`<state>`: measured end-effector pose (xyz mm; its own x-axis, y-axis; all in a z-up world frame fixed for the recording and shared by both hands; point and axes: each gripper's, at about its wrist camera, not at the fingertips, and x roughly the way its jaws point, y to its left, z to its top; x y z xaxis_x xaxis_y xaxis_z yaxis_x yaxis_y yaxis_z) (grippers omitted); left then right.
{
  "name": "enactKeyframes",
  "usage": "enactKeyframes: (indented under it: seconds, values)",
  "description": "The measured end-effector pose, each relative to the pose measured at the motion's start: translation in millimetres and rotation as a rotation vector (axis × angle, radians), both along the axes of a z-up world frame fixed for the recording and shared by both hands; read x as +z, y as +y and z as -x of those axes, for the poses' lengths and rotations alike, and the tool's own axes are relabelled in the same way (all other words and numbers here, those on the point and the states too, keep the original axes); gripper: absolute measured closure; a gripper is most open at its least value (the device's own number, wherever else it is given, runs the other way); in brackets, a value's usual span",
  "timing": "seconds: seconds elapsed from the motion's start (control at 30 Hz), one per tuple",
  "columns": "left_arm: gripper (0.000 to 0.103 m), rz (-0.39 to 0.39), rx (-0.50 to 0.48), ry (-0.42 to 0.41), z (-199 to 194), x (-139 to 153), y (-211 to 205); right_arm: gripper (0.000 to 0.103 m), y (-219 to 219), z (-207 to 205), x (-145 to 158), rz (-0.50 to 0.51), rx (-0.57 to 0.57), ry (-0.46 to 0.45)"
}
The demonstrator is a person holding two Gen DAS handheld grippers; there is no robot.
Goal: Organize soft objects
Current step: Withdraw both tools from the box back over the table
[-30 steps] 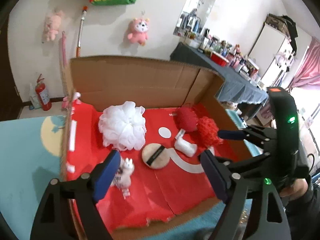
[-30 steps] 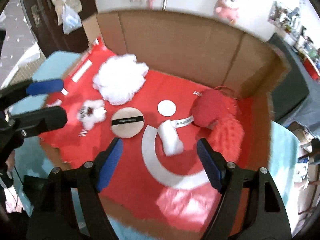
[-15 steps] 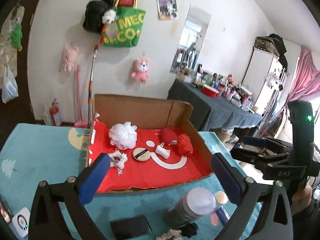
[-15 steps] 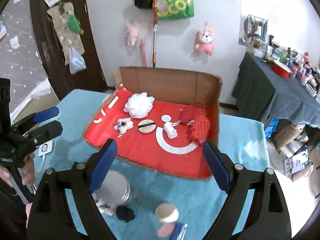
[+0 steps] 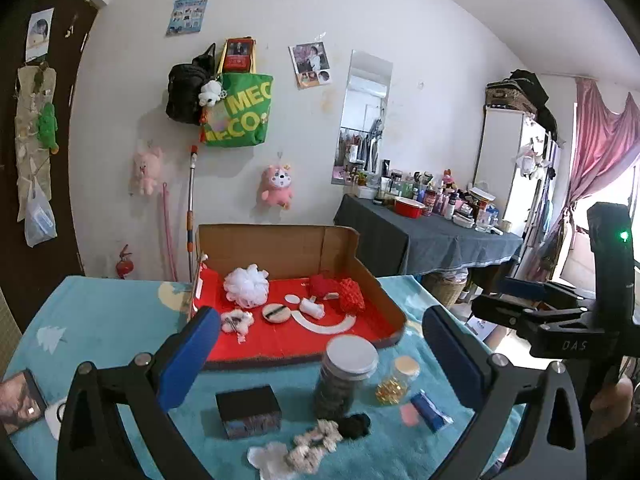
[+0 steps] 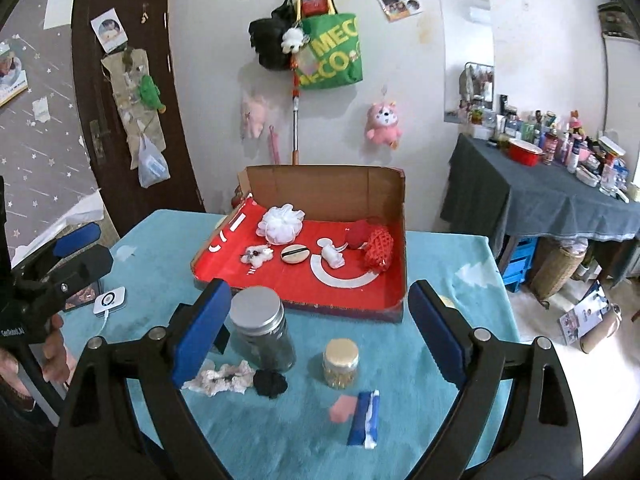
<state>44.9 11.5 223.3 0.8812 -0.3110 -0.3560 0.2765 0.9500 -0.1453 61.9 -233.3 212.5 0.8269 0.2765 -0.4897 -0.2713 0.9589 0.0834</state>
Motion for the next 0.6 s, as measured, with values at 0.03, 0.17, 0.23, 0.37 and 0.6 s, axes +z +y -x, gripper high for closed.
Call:
enactKeyframes:
  seconds: [0.03, 0.17, 0.23, 0.37, 0.6]
  values:
    - [0.000, 0.008, -0.001, -0.002, 3, -1, 0, 0.012, -1, 6, -1, -0.003, -0.007, -0.011]
    - [0.000, -0.002, 0.027, -0.025, 20, -9, 0, 0.012, -4, 33, -12, -0.010, -0.033, -0.054]
    - [0.000, -0.015, 0.038, -0.038, 28, -16, -3, 0.008, -4, 41, -20, -0.018, -0.038, -0.061]
    - [0.000, -0.044, 0.059, -0.050, 40, -37, -10, 0.006, -2, 53, -37, 0.004, -0.080, -0.086]
    - [0.000, -0.024, 0.060, -0.019, 43, -79, -15, 0.006, 3, 66, -80, 0.009, -0.143, -0.111]
